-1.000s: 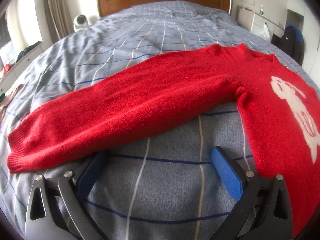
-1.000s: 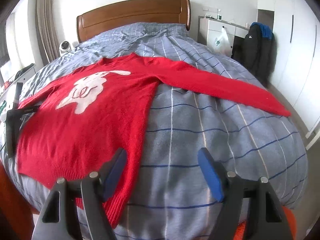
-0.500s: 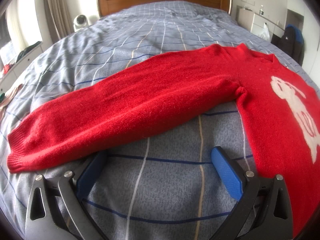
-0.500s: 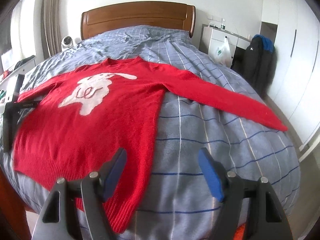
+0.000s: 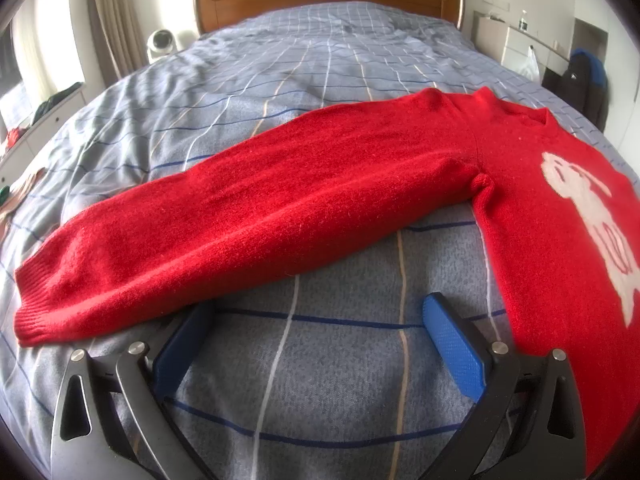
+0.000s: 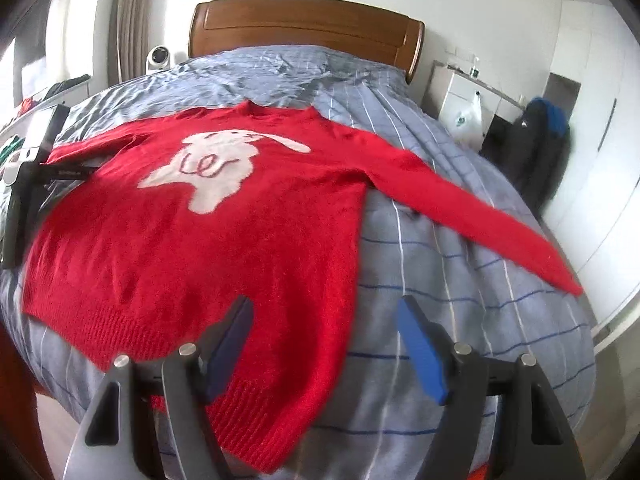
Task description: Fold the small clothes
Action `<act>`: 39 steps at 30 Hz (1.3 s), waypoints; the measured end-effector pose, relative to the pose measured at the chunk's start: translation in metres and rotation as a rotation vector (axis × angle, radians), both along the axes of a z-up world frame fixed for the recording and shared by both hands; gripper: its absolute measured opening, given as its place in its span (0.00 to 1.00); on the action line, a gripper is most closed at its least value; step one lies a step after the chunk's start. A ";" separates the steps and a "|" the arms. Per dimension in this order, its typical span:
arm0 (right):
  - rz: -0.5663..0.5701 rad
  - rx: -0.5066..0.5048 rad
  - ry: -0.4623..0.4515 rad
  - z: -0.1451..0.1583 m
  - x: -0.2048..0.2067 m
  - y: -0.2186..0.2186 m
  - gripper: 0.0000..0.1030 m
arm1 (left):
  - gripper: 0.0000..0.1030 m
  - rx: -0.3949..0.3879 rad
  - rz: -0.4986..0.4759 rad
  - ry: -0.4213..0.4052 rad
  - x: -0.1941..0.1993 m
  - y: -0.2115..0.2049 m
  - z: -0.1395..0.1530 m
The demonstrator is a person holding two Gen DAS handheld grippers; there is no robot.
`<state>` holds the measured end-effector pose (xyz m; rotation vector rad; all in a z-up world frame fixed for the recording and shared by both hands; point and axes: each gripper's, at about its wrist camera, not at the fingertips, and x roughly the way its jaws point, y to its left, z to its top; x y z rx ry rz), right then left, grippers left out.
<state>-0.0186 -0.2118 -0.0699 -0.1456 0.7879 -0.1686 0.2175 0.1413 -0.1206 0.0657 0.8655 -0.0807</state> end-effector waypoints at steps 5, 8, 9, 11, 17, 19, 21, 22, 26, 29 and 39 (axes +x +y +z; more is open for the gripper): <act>-0.062 0.029 0.043 0.001 0.005 -0.012 0.71 | 1.00 0.000 0.000 0.000 0.000 0.000 0.000; -0.113 0.033 0.074 -0.002 0.009 -0.018 0.71 | 1.00 0.000 0.000 0.000 0.000 0.000 0.000; -0.134 0.038 0.089 -0.004 0.010 -0.020 0.71 | 1.00 0.000 0.000 0.000 0.000 0.000 0.000; -0.161 0.040 0.115 -0.006 0.013 -0.020 0.71 | 1.00 0.000 0.000 0.000 0.000 0.000 0.000; -0.159 -0.016 0.164 -0.011 0.025 -0.006 0.71 | 1.00 0.000 0.001 0.000 0.000 0.000 0.000; -0.144 -0.044 0.188 -0.013 0.029 0.001 0.71 | 1.00 0.000 0.001 0.000 0.000 0.000 0.000; -0.131 -0.069 0.210 -0.015 0.030 0.008 0.71 | 1.00 0.000 0.001 0.000 0.000 0.000 0.000; -0.127 -0.078 0.219 -0.016 0.030 0.011 0.71 | 1.00 0.000 0.001 0.000 0.000 0.000 0.000; -0.122 -0.089 0.200 -0.006 0.025 0.018 0.71 | 1.00 0.000 0.001 0.000 0.000 0.000 0.000; -0.138 -0.070 0.157 0.001 0.021 0.014 0.71 | 1.00 0.000 0.001 0.000 0.000 0.000 0.000; -0.148 -0.004 0.103 0.000 0.006 -0.005 0.71 | 1.00 -0.001 0.001 -0.001 0.000 0.000 0.000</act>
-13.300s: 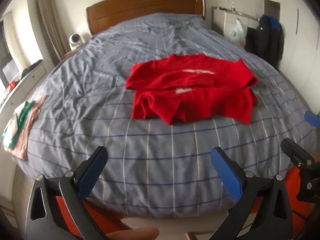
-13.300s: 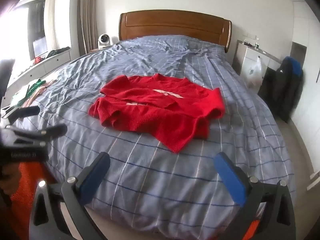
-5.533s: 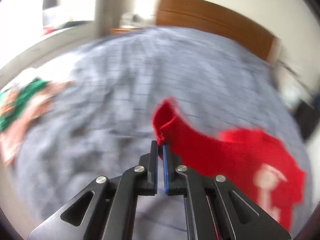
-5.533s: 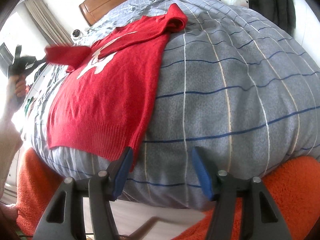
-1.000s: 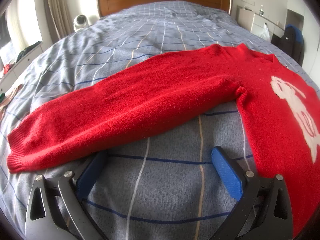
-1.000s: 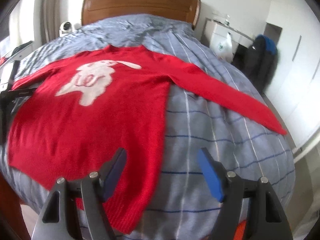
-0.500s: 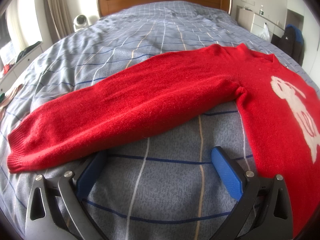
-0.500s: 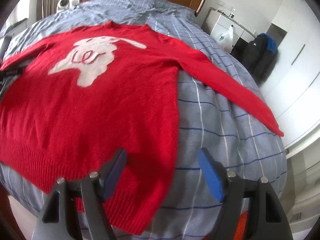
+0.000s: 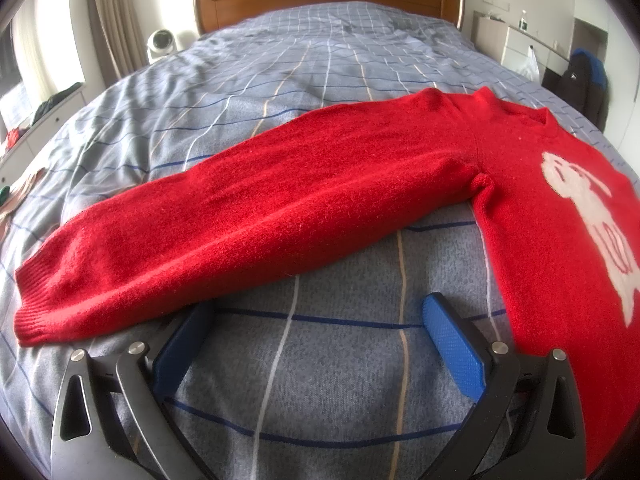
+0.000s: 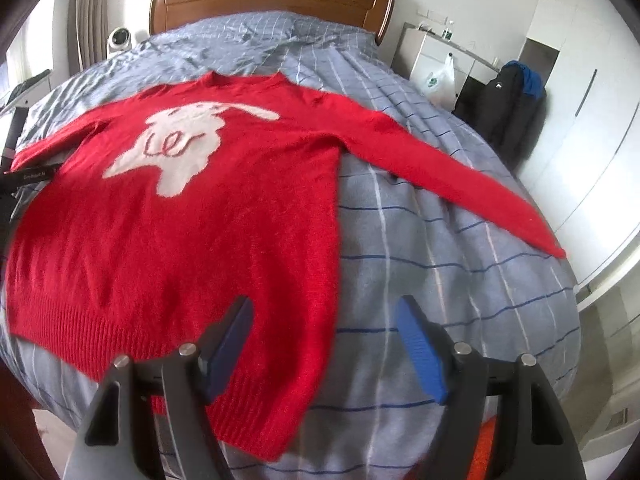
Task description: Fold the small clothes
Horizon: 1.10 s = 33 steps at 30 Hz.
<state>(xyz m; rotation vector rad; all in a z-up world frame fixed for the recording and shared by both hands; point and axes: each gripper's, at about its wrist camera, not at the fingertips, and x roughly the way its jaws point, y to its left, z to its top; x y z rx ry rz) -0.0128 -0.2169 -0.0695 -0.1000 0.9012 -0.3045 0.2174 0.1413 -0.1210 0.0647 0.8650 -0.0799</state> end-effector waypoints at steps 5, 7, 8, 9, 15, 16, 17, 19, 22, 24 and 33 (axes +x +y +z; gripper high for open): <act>0.003 0.027 -0.038 -0.001 -0.007 -0.008 0.71 | 1.00 0.000 0.000 0.000 0.000 0.000 0.000; 0.004 0.054 -0.066 0.001 -0.010 -0.010 0.71 | 1.00 0.000 0.000 0.000 0.000 0.000 0.000; 0.007 0.062 -0.079 0.004 -0.011 -0.011 0.71 | 1.00 0.000 0.000 0.000 0.000 0.000 0.000; 0.012 0.065 -0.094 0.007 -0.014 -0.011 0.71 | 1.00 0.000 0.000 0.000 0.000 0.000 0.000; 0.043 0.054 -0.133 0.016 -0.027 -0.012 0.72 | 1.00 0.000 0.000 0.000 0.000 0.000 0.000; 0.042 0.059 -0.135 0.016 -0.027 -0.013 0.72 | 1.00 0.000 0.000 0.000 0.000 0.000 0.000; 0.041 0.067 -0.137 0.016 -0.025 -0.014 0.72 | 1.00 0.000 0.000 0.000 0.000 0.000 0.000; 0.041 0.080 -0.145 0.016 -0.022 -0.015 0.72 | 1.00 0.000 0.000 0.000 0.000 0.000 0.000; 0.051 0.097 -0.166 0.018 -0.019 -0.016 0.72 | 1.00 0.001 0.000 0.000 0.000 0.000 0.000; 0.060 0.107 -0.178 0.019 -0.018 -0.015 0.72 | 1.00 0.000 0.000 0.000 0.000 0.000 0.000; 0.050 0.119 -0.241 0.025 -0.032 -0.034 0.72 | 1.00 -0.001 0.001 0.000 0.000 0.000 0.000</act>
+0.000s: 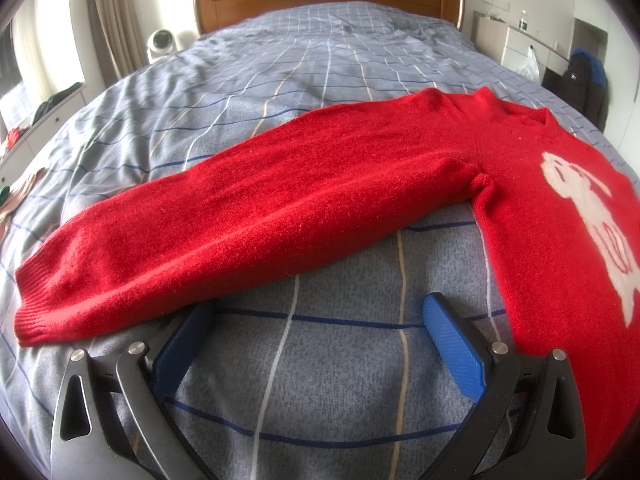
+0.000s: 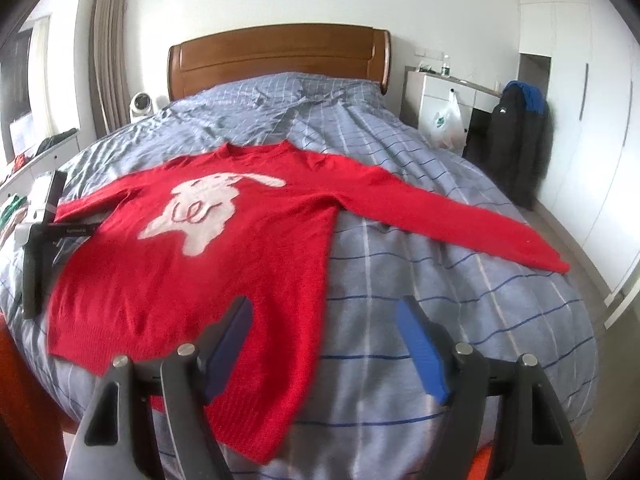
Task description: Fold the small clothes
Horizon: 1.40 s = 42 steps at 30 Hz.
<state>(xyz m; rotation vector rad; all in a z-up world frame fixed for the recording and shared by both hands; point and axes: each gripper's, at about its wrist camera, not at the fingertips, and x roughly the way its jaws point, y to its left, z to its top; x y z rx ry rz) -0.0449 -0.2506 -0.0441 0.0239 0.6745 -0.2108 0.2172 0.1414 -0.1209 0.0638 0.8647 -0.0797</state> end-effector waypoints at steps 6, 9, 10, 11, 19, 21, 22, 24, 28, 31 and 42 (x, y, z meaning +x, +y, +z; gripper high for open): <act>-0.081 0.063 -0.029 -0.004 -0.015 -0.035 0.76 | 1.00 0.000 0.000 0.000 0.000 0.000 0.000; -0.112 0.127 -0.032 -0.011 -0.016 -0.051 0.76 | 1.00 0.001 0.000 -0.001 0.000 0.000 0.000; -0.115 0.147 -0.033 -0.012 -0.016 -0.054 0.76 | 1.00 0.001 0.000 -0.001 0.000 0.000 0.000; -0.112 0.164 -0.037 -0.012 -0.016 -0.056 0.76 | 1.00 0.001 0.000 -0.001 0.000 0.000 0.000; -0.065 0.191 -0.047 -0.014 -0.027 -0.055 0.76 | 1.00 0.001 0.000 -0.001 0.000 0.000 0.000; -0.075 0.211 -0.049 -0.015 -0.028 -0.059 0.76 | 1.00 0.002 0.000 -0.001 0.000 0.000 0.000; -0.079 0.217 -0.048 -0.016 -0.027 -0.060 0.76 | 1.00 0.001 0.000 -0.001 0.000 0.000 0.000; -0.081 0.230 -0.043 -0.018 -0.027 -0.062 0.77 | 1.00 0.001 0.000 -0.001 0.000 0.000 0.000; -0.076 0.235 -0.029 -0.020 -0.025 -0.060 0.77 | 1.00 0.001 0.000 -0.002 0.000 0.000 0.000; -0.071 0.233 -0.020 -0.022 -0.024 -0.058 0.77 | 1.00 0.001 0.000 -0.002 0.000 0.000 0.000; -0.048 0.237 0.025 -0.033 -0.015 -0.053 0.77 | 1.00 -0.050 -0.034 0.089 0.002 0.005 0.006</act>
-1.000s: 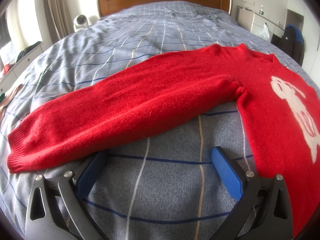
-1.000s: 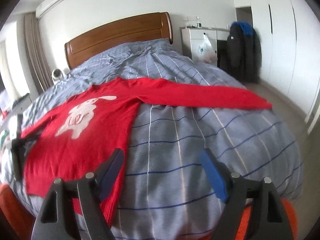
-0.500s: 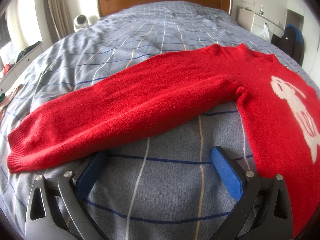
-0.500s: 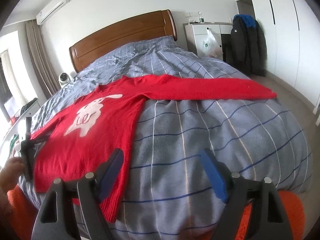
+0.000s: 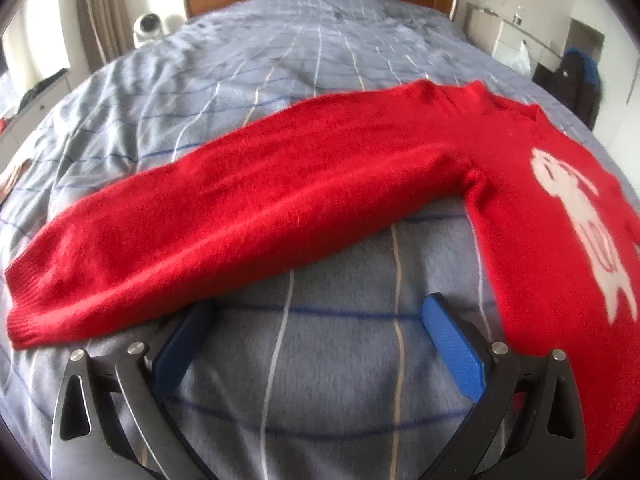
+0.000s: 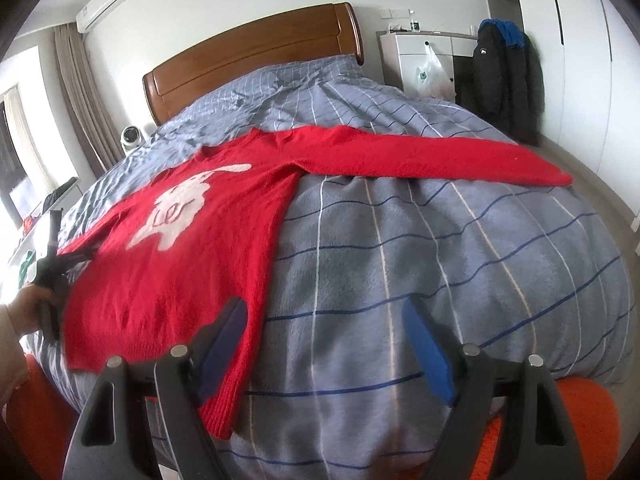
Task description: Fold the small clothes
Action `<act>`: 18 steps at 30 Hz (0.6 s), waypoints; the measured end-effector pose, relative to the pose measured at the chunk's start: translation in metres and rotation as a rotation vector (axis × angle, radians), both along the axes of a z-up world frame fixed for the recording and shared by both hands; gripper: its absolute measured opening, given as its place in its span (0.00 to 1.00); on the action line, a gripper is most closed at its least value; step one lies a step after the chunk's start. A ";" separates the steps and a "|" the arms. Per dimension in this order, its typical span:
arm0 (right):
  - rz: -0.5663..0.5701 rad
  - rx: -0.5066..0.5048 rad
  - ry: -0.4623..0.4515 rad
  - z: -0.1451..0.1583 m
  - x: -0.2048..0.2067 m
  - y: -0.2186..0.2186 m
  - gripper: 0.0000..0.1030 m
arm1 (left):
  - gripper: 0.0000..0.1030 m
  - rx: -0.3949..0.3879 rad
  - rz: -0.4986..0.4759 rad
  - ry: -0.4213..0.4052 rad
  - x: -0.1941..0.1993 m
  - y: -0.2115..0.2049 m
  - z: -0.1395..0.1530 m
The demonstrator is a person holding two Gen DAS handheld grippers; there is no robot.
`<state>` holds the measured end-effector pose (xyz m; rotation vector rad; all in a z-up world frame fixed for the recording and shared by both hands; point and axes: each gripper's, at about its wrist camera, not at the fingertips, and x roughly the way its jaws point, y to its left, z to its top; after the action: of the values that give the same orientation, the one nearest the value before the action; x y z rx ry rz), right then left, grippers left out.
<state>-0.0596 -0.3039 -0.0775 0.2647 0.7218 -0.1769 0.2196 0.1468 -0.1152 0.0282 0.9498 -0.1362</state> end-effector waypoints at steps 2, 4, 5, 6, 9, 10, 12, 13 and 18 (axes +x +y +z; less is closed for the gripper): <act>-0.004 0.012 0.000 -0.001 0.000 -0.002 0.77 | 1.00 -0.006 0.029 0.035 -0.013 0.000 0.005; -0.013 0.033 0.000 -0.002 -0.001 -0.007 0.76 | 0.99 -0.037 0.053 0.037 -0.034 0.000 0.014; -0.019 0.043 -0.001 -0.002 -0.001 -0.009 0.77 | 0.99 -0.069 0.055 0.020 -0.051 -0.001 0.022; -0.027 0.054 -0.003 -0.002 -0.002 -0.011 0.77 | 0.99 -0.086 0.056 -0.007 -0.066 -0.002 0.029; -0.043 0.085 -0.002 -0.002 -0.002 -0.018 0.77 | 1.00 -0.048 0.072 -0.126 -0.114 -0.010 0.051; -0.045 0.098 0.001 -0.002 -0.001 -0.020 0.77 | 1.00 -0.033 0.085 -0.152 -0.124 -0.011 0.055; -0.045 0.125 0.003 -0.002 0.004 -0.027 0.77 | 1.00 0.008 0.146 -0.187 -0.141 -0.012 0.057; -0.046 0.129 0.001 0.000 0.006 -0.030 0.77 | 1.00 0.028 0.186 -0.192 -0.146 -0.010 0.055; -0.067 0.198 0.047 0.003 0.029 -0.057 0.80 | 1.00 0.078 0.264 -0.140 -0.138 -0.003 0.031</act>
<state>-0.0310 -0.3605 -0.0741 0.4754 0.7783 -0.1754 0.0813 0.1440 -0.0838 -0.0161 0.8108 0.1450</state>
